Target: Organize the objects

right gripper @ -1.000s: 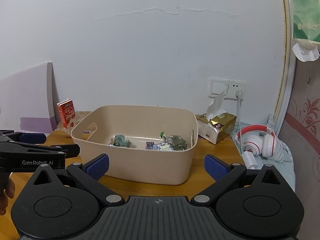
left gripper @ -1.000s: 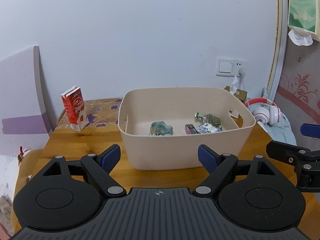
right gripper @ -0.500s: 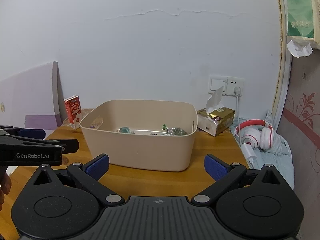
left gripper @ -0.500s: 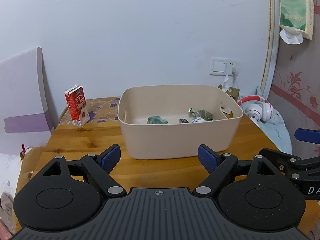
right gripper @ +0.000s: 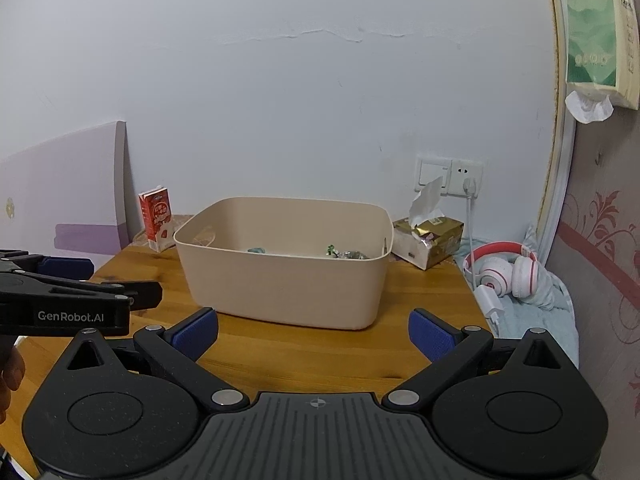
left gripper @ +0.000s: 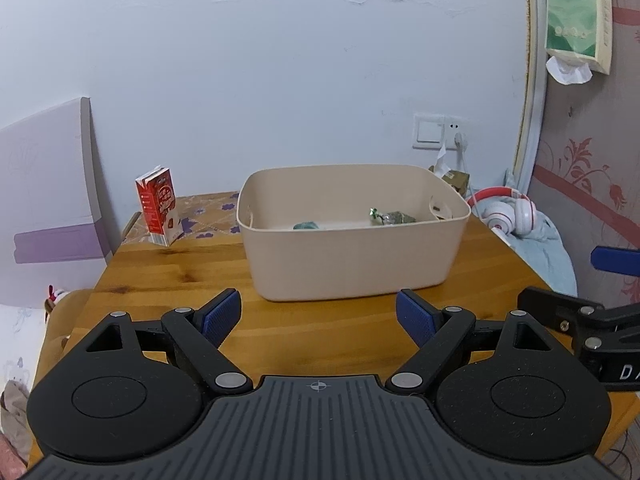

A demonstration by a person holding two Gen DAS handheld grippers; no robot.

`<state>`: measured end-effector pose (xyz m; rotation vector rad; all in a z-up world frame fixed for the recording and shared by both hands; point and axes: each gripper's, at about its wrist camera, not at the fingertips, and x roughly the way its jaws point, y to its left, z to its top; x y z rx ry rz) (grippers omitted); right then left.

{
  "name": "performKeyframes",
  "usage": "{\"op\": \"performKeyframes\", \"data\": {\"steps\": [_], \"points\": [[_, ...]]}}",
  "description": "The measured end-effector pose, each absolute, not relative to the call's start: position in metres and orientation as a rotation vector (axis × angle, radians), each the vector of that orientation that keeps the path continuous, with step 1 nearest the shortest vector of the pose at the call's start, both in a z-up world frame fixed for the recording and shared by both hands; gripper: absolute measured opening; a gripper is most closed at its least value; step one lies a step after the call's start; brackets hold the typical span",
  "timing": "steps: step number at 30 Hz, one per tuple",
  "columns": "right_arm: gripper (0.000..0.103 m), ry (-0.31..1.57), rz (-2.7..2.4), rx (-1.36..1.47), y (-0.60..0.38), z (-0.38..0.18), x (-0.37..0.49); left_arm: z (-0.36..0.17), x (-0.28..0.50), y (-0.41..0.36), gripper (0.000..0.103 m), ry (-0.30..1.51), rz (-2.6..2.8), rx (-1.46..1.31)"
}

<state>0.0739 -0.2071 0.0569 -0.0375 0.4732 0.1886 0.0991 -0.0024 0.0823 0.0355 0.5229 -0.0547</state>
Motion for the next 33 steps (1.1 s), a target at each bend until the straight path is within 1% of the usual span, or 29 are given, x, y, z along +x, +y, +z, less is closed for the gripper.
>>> {"op": "performKeyframes", "data": {"steps": [18,33], "points": [[0.103,0.454,0.217,0.015,-0.22,0.062,0.033,0.082,0.059,0.002,0.086,0.534,-0.072,-0.014],[0.103,0.466,0.232,-0.015,-0.214,0.057,0.008,0.089,0.016,0.003,0.086,0.518,-0.073,0.005]]}}
